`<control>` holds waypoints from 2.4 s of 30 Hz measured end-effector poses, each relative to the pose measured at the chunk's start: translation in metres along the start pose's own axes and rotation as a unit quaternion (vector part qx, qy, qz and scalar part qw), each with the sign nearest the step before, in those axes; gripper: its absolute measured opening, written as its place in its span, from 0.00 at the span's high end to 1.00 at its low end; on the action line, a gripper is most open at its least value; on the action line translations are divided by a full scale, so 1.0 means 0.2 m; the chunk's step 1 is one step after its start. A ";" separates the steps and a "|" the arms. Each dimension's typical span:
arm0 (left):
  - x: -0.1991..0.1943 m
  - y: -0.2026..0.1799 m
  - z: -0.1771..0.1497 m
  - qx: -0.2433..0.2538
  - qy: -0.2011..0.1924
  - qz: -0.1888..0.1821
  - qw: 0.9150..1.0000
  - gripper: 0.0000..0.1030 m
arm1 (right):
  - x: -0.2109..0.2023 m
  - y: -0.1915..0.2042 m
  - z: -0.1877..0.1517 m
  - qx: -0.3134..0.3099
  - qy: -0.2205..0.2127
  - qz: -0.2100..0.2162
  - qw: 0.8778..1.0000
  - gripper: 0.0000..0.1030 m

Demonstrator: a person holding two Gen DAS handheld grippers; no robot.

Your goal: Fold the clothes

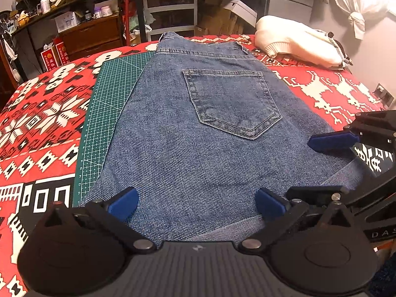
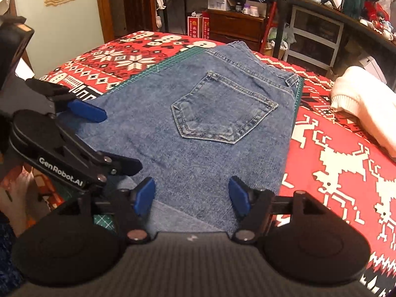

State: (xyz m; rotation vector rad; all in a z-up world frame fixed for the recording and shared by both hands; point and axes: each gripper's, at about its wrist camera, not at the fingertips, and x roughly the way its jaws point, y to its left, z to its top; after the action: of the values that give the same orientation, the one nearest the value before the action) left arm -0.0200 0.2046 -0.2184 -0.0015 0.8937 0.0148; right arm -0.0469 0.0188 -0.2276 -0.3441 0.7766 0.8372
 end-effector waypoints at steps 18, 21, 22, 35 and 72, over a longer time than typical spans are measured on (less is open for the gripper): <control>0.00 -0.01 0.00 -0.006 0.004 0.006 1.000 0.00 | -0.17 -0.23 -0.01 0.122 -0.021 0.012 0.992 0.08; 0.00 -0.01 0.00 -0.006 0.003 0.006 1.000 0.00 | -0.18 -0.30 0.03 0.146 -0.040 -0.016 0.988 0.05; 0.00 -0.01 0.00 -0.006 0.002 0.006 1.000 0.00 | -0.17 -0.30 0.05 0.140 -0.045 -0.022 0.989 0.03; -0.01 -0.01 -0.02 -0.006 -0.007 0.009 1.000 0.00 | 0.13 -0.14 0.08 0.086 -0.007 -0.050 0.995 0.00; 0.01 -0.05 0.09 -0.033 0.059 0.039 0.997 0.02 | 0.00 -0.23 0.02 0.126 0.017 -0.053 0.990 0.00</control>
State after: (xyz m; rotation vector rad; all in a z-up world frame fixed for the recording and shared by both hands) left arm -0.0040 0.1940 -0.2086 -0.0291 1.0109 0.1188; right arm -0.0089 -0.0087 -0.2268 -0.1738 0.8780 0.6262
